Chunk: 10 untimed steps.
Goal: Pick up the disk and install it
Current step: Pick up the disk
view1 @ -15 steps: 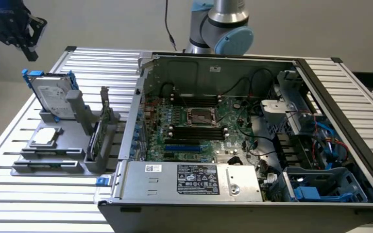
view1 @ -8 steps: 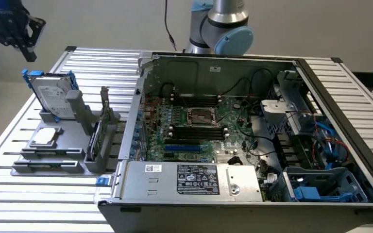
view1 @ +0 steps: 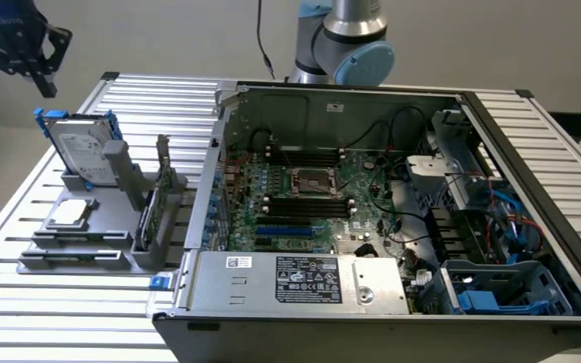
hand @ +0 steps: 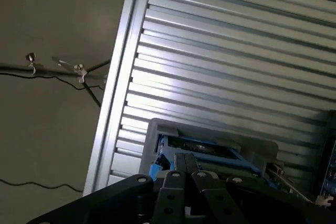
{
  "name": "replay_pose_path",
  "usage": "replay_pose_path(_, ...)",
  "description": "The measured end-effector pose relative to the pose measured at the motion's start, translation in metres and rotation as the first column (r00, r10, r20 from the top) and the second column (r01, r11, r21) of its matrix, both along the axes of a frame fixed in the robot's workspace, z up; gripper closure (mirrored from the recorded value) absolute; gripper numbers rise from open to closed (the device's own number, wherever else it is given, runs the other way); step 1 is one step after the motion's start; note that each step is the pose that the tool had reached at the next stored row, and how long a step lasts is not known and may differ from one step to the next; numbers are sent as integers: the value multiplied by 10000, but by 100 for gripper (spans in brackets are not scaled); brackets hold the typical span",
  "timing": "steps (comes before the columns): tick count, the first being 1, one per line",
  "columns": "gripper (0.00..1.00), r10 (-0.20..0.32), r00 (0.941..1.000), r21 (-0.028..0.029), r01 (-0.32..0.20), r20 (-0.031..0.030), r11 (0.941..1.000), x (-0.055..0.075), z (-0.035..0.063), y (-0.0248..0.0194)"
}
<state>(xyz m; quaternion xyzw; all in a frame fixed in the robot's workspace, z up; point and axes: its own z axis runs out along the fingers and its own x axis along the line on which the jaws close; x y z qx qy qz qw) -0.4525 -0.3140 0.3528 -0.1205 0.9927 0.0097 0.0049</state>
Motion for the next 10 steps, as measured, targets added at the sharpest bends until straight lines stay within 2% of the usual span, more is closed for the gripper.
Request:
replay_pose_path(5,89,899,9960,0,-899,-1,9960,0,-13,0)
replay_pose_path(10,89,1800,9837,0,-1800,1,9837,0,-16,0)
